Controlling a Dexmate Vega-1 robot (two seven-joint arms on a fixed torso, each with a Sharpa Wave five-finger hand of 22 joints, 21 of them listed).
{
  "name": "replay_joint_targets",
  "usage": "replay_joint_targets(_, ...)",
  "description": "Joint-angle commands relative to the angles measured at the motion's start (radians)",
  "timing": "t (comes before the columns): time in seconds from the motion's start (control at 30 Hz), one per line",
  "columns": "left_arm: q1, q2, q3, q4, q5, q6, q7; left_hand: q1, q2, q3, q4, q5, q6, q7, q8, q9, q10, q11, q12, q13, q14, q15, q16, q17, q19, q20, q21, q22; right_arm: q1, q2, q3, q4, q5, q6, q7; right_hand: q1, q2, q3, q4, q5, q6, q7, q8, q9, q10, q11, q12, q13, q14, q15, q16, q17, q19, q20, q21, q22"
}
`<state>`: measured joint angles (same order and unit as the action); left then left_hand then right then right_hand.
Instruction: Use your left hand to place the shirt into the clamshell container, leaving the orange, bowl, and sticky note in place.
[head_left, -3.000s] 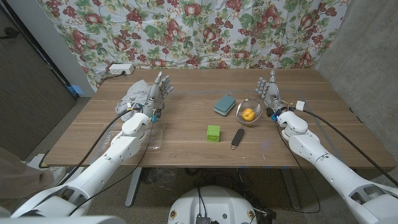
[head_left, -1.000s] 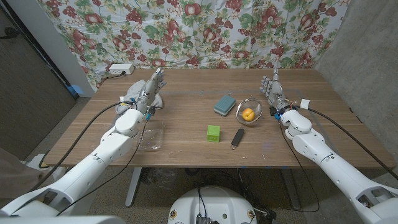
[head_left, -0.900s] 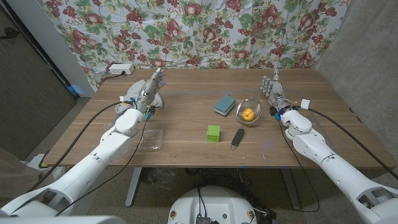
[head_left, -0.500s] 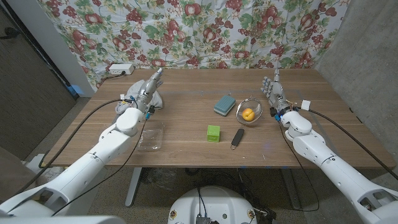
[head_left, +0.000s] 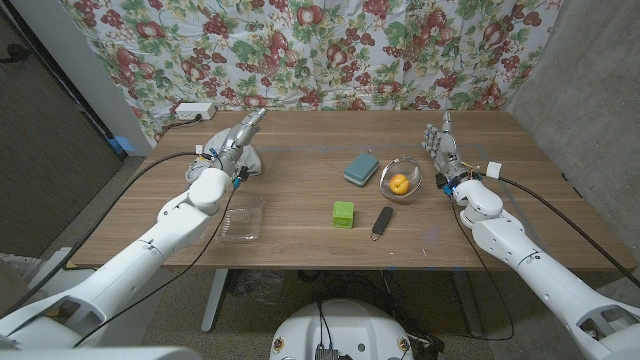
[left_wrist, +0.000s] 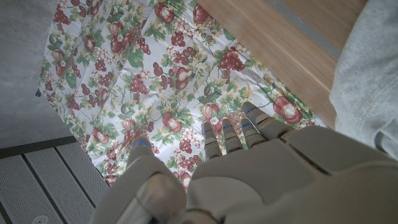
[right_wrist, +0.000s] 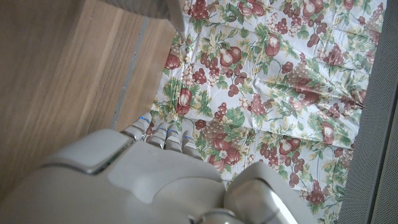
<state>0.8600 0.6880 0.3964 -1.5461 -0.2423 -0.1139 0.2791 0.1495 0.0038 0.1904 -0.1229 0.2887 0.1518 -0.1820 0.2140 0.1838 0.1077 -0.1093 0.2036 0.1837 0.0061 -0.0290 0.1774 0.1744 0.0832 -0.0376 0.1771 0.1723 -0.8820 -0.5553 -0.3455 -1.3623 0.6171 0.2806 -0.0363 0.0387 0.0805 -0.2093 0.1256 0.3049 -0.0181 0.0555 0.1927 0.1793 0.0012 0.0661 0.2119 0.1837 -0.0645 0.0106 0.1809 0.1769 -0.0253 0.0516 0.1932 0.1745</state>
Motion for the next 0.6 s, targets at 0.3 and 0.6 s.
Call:
replay_joint_targets(0.3,0.049,0.031,-0.009,-0.109,0.048,0.080,0.042,0.010,0.006,0.002,-0.007,0.007,0.011,-0.006,-0.006,0.003,0.007,-0.002,0.001,0.004,-0.010,-0.067,0.001,0.004,-0.001,-0.011,0.007,0.002,-0.043,-0.047,0.033,-0.044,0.032,-0.022,0.009,0.011,0.008,0.000,-0.006,0.005,0.007,0.005,0.002,0.005,0.000,0.000,0.007,0.003,-0.010,-0.006,0.000,0.003,-0.009,-0.007,-0.004,0.005)
replay_joint_targets(0.6,0.055,0.056,-0.010,-0.163,0.093,0.135,0.064,0.012,0.006,0.004,-0.008,0.008,0.011,-0.006,-0.007,0.003,0.005,-0.002,0.000,0.004,-0.016,-0.067,0.001,0.004,-0.002,-0.014,0.009,0.002,-0.050,-0.073,0.036,-0.059,0.038,-0.043,0.026,0.012,0.007,0.001,-0.007,0.006,0.007,0.005,0.001,0.005,0.001,-0.002,0.006,0.003,-0.012,-0.008,-0.001,0.003,-0.012,-0.011,-0.004,0.005)
